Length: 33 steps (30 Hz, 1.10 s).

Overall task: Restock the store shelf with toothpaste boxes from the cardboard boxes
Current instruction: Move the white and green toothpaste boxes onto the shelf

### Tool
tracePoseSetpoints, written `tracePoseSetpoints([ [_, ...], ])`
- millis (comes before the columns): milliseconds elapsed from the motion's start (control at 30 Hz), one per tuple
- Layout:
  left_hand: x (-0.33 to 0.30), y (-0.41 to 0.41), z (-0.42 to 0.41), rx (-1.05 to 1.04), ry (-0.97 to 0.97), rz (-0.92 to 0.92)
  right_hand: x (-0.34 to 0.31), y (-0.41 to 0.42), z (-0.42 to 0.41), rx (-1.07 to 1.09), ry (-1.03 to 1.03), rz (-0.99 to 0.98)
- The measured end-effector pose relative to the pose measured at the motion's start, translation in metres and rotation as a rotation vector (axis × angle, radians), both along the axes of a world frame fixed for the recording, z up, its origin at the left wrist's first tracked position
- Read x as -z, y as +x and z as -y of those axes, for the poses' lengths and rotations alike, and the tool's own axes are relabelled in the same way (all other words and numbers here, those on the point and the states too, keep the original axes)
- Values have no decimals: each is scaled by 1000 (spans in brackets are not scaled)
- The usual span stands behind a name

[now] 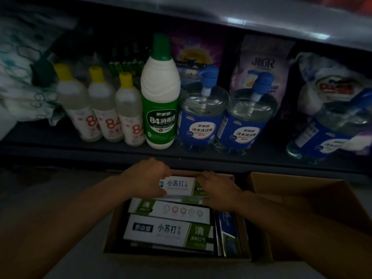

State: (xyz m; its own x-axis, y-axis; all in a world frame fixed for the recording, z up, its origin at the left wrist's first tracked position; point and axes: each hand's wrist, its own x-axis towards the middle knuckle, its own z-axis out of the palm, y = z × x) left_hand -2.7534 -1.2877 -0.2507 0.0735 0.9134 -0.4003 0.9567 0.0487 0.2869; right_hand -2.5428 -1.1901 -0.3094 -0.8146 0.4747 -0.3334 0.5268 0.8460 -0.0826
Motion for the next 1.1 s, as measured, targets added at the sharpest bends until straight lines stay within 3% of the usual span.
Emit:
tracePoseSetpoints([
  [533, -20, -19, 12, -26, 49, 19, -13, -5, 14, 79, 38, 27],
  [833, -114, -23, 1, -64, 135, 82, -129, 16, 17, -1, 219, -139],
  [1100, -227, -30, -5, -143, 13, 228, -257, 33, 15, -63, 559, -298],
])
